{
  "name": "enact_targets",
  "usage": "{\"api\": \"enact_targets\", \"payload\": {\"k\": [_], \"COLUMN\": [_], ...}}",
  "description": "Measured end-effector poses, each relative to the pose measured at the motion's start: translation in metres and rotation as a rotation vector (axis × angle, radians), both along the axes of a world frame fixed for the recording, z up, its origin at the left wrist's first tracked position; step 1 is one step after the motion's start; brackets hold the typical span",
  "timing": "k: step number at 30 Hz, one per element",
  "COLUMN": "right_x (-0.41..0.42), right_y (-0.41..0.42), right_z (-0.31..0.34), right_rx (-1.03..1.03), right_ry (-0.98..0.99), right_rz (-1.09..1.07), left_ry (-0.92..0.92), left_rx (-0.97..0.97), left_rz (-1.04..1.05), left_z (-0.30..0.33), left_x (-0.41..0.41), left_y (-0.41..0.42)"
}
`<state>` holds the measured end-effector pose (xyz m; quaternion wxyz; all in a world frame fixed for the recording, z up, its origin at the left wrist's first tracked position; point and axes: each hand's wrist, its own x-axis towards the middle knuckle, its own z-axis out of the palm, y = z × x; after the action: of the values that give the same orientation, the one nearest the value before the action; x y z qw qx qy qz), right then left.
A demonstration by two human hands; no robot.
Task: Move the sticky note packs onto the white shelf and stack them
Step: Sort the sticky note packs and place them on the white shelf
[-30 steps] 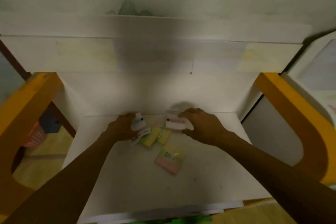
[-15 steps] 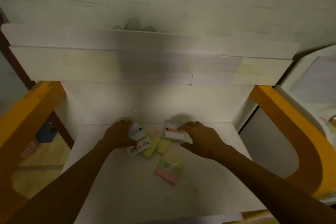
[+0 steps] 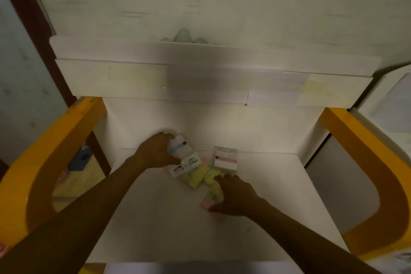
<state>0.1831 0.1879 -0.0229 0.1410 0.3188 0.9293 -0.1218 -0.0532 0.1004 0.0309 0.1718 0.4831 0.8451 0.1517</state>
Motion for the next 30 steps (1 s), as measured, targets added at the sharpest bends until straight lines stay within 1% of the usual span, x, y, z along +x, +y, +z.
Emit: {"api": "enact_targets", "payload": {"k": [3, 11, 17, 20, 30], "right_x": [0.002, 0.01, 0.011, 0.014, 0.024], "right_y": [-0.01, -0.016, -0.008, 0.002, 0.04], "right_z": [-0.016, -0.024, -0.012, 0.004, 0.096], "right_rx": [0.0, 0.014, -0.004, 0.013, 0.125], "right_ry": [-0.019, 0.093, 0.044, 0.043, 0.225], "right_rz": [-0.005, 0.023, 0.051, 0.047, 0.016], "left_ry": [0.023, 0.048, 0.073, 0.091, 0.164], "left_rx": [-0.008, -0.011, -0.021, -0.018, -0.01], "left_rz": [0.0, -0.008, -0.027, -0.038, -0.117], "left_z": [0.003, 0.008, 0.017, 0.024, 0.053], "left_x": [0.002, 0.006, 0.01, 0.014, 0.03], "left_y": [-0.005, -0.01, -0.007, -0.004, 0.014]}}
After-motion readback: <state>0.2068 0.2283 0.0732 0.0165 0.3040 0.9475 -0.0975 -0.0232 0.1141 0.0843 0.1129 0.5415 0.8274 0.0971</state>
